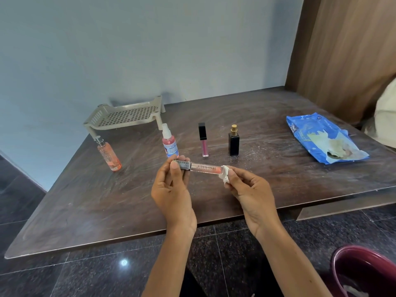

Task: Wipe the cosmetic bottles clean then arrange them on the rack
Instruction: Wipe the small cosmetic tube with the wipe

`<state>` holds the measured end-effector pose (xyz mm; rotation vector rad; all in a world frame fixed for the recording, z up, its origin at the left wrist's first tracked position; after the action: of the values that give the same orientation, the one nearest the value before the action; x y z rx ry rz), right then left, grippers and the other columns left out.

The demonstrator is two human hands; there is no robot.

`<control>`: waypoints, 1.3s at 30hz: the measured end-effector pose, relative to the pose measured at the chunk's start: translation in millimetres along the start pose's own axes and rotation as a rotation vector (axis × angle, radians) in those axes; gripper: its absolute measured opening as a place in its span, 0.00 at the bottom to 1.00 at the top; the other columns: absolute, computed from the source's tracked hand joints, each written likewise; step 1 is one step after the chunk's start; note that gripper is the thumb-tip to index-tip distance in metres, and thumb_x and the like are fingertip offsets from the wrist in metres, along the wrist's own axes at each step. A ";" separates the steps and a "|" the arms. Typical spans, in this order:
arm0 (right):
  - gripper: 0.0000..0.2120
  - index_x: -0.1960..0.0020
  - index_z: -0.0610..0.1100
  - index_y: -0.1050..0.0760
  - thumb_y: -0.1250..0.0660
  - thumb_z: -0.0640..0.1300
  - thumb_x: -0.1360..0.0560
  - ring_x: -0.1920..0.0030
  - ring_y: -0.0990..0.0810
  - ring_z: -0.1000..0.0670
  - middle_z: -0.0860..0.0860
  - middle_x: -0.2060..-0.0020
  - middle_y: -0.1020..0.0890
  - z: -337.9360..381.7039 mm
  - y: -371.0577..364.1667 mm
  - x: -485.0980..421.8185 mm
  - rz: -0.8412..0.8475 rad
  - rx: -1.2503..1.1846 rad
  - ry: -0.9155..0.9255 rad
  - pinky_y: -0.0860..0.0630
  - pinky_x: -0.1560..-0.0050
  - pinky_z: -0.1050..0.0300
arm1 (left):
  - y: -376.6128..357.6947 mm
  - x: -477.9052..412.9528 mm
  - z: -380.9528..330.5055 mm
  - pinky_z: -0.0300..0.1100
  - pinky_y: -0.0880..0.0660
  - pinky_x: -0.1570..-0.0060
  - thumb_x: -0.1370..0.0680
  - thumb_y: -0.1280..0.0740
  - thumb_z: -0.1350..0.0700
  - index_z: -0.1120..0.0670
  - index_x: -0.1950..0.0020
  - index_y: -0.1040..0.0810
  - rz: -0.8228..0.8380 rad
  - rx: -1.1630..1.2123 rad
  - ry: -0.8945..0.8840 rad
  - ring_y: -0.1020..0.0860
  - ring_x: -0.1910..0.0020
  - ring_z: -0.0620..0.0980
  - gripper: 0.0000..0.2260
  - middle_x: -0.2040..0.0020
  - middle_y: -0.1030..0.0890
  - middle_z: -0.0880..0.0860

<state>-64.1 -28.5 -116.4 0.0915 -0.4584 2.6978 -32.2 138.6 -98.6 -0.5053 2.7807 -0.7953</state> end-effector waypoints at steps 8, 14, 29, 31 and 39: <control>0.05 0.51 0.46 0.15 0.28 0.42 0.26 0.58 0.20 0.54 0.44 0.55 0.15 -1.9 -6.5 4.5 0.013 -0.048 -0.020 0.21 0.43 0.53 | -11.8 15.4 2.4 0.50 0.18 0.46 0.23 0.28 0.63 0.54 0.29 0.31 0.101 -0.115 -0.079 0.15 0.45 0.50 0.24 0.48 0.14 0.54; 0.05 0.51 0.44 0.16 0.29 0.42 0.25 0.60 0.20 0.56 0.47 0.58 0.14 -4.7 -6.2 6.9 0.028 -0.001 -0.008 0.20 0.46 0.54 | -4.4 12.4 9.4 0.52 0.19 0.45 0.24 0.28 0.60 0.54 0.29 0.32 0.088 -0.150 -0.096 0.15 0.46 0.54 0.25 0.49 0.14 0.58; 0.05 0.50 0.44 0.16 0.30 0.40 0.24 0.62 0.20 0.58 0.49 0.58 0.14 0.1 -8.6 1.9 0.022 0.077 0.010 0.22 0.56 0.65 | -0.7 8.5 15.0 0.45 0.18 0.50 0.22 0.31 0.68 0.52 0.32 0.29 0.023 -0.041 -0.034 0.15 0.48 0.54 0.21 0.51 0.14 0.59; 0.05 0.50 0.43 0.17 0.31 0.39 0.24 0.62 0.19 0.59 0.49 0.58 0.14 0.3 -10.2 -0.5 0.024 0.084 0.002 0.22 0.57 0.66 | -0.4 8.2 15.0 0.44 0.18 0.50 0.22 0.31 0.68 0.54 0.30 0.31 0.024 -0.032 -0.032 0.15 0.47 0.54 0.22 0.50 0.14 0.60; 0.05 0.50 0.45 0.17 0.31 0.40 0.23 0.61 0.18 0.58 0.51 0.60 0.14 -4.2 -10.6 4.6 0.028 0.127 0.016 0.21 0.54 0.64 | 0.1 8.4 14.0 0.47 0.17 0.47 0.22 0.32 0.67 0.46 0.36 0.28 0.012 -0.027 -0.041 0.15 0.45 0.54 0.21 0.49 0.15 0.59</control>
<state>-64.1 -16.2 -116.5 0.0994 -0.2853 2.7519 -36.0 128.8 -111.2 -0.5034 2.7580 -0.7371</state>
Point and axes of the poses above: each hand's wrist, its own x-axis away from the middle knuckle, its own y-axis out of the back of the hand, z = x × y, the point moved 6 cm from there along -x, towards the middle knuckle
